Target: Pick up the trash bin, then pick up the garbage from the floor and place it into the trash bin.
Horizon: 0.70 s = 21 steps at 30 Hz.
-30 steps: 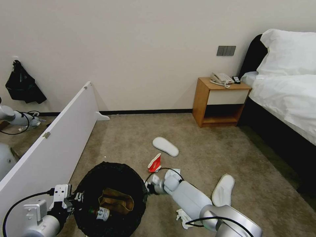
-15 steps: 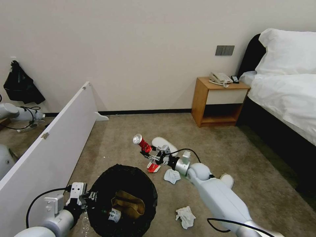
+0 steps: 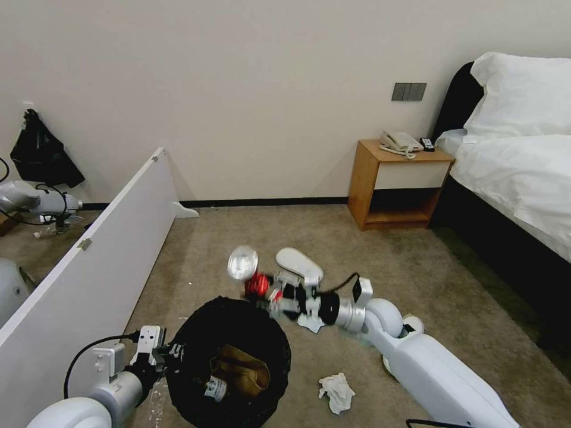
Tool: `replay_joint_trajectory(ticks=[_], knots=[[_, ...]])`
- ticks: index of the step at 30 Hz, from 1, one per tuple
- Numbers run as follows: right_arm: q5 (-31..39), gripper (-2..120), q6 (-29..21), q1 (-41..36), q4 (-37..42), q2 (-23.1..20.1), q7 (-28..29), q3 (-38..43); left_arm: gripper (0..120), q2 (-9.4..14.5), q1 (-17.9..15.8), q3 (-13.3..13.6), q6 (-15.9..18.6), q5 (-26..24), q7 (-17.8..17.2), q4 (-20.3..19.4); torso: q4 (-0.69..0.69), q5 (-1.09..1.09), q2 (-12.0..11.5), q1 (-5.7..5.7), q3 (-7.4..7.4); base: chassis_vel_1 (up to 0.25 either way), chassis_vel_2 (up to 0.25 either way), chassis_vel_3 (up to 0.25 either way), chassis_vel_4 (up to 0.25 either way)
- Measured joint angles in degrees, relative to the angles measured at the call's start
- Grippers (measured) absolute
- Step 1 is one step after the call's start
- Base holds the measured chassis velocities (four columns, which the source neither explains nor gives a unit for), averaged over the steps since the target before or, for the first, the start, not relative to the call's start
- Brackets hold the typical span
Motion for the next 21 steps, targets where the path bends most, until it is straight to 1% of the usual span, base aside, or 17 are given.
replay_joint_trajectory(ticks=[1, 2, 5, 6, 8, 9, 10, 11, 12, 14, 15, 16, 18, 19, 20, 21], knots=[[-0.19, 51, -0.07, 0.31, 0.20, -1.03, -0.64, -1.17, 2, -0.10, 0.48, 0.02, 0.43, -1.16, -0.60, -0.42, -0.01, -0.01, 0.00, 0.00, 0.00, 0.000, 0.000, 0.000, 0.000], [-0.19, 51, -0.07, 0.31, 0.20, -1.03, -0.64, -1.17, 2, -0.10, 0.48, 0.02, 0.43, -1.16, -0.60, -0.42, -0.01, -0.01, 0.00, 0.00, 0.00, 0.000, 0.000, 0.000, 0.000], [-0.25, 51, -0.77, 1.21, 0.43, -2.00, -2.44, -3.39, 2, -0.27, 1.18, 0.29, 1.00, -3.83, -2.16, -1.70, -0.01, 0.00, 0.00, 0.00, 0.00, 0.000, 0.000, 0.000, 0.000], [-0.25, 51, -0.77, 1.21, 0.43, -2.00, -2.44, -3.39, 2, -0.27, 1.18, 0.29, 1.00, -3.83, -2.16, -1.70, -0.01, 0.00, 0.00, 0.00, 0.00, 0.000, 0.000, 0.000, 0.000], [-0.28, 56, -1.53, 1.72, 0.31, -2.08, -3.80, -3.92, 2, -0.27, 1.53, 0.40, 1.01, -5.67, -3.37, -2.55, 0.00, 0.00, 0.00, 0.00, 0.00, 0.000, 0.000, 0.000, 0.000], [-0.28, 56, -1.53, 1.72, 0.31, -2.08, -3.80, -3.92, 2, -0.27, 1.53, 0.40, 1.01, -5.67, -3.37, -2.55, 0.00, 0.00, 0.00, 0.00, 0.00, 0.000, 0.000, 0.000, 0.000], [-0.29, 63, -1.59, 1.91, 0.21, -2.10, -3.99, -4.06, 2, -0.27, 1.81, 0.44, 1.00, -6.36, -3.71, -3.06, 0.00, 0.00, 0.00, 0.00, 0.00, 0.000, 0.000, 0.000, 0.000], [-0.30, 66, -1.59, 2.05, 0.14, -2.11, -4.03, -4.15, 2, -0.27, 2.01, 0.44, 1.01, -6.58, -3.78, -3.31, -0.01, 0.00, 0.00, 0.00, 0.00, 0.000, 0.000, 0.000, 0.000], [-0.30, 66, -1.59, 2.05, 0.14, -2.11, -4.03, -4.15, 2, -0.27, 2.01, 0.44, 1.01, -6.58, -3.78, -3.31, -0.01, 0.00, 0.00, 0.00, 0.00, 0.000, 0.000, 0.000, 0.000], [-0.30, 77, -1.59, 2.37, 0.02, -2.18, -4.03, -4.31, 2, -0.38, 2.30, 0.27, 1.03, -6.65, -4.00, -3.52, 0.00, 0.00, 0.00, 0.00, 0.00, 0.000, 0.000, 0.000, 0.000], [-0.30, 77, -1.59, 2.37, 0.02, -2.18, -4.03, -4.31, 2, -0.38, 2.30, 0.27, 1.03, -6.65, -4.00, -3.52, 0.00, 0.00, 0.00, 0.00, 0.00, 0.000, 0.000, 0.000, 0.000], [-0.30, 85, -1.59, 2.56, -0.09, -2.27, -4.03, -4.40, 2, -0.46, 2.38, 0.08, 1.04, -6.50, -4.01, -3.54, 0.00, -0.01, 0.00, 0.00, 0.00, 0.000, 0.000, 0.000, 0.000], [-0.23, 94, -1.59, 2.72, -0.22, -2.44, -4.03, -4.44, 2, -0.55, 2.34, -0.26, 1.07, -6.24, -4.01, -3.67, -0.01, -0.01, 0.00, 0.00, 0.00, 0.000, 0.000, 0.000, 0.000], [-0.23, 94, -1.59, 2.72, -0.22, -2.44, -4.03, -4.44, 2, -0.55, 2.34, -0.26, 1.07, -6.24, -4.01, -3.67, -0.01, -0.01, 0.00, 0.00, 0.00, 0.000, 0.000, 0.000, 0.000], [-0.13, 98, -1.58, 2.72, -0.22, -2.53, -4.05, -4.44, 2, -0.57, 2.21, -0.53, 1.07, -6.18, -4.00, -3.69, -0.01, -0.01, 0.00, 0.00, 0.00, 0.000, 0.000, 0.000, 0.000], [-0.04, 99, -1.54, 2.71, -0.17, -2.61, -4.10, -4.43, 2, -0.57, 2.10, -0.77, 1.07, -6.13, -3.99, -3.70, -0.01, -0.01, 0.00, 0.00, 0.00, 0.000, 0.000, 0.000, 0.000]])
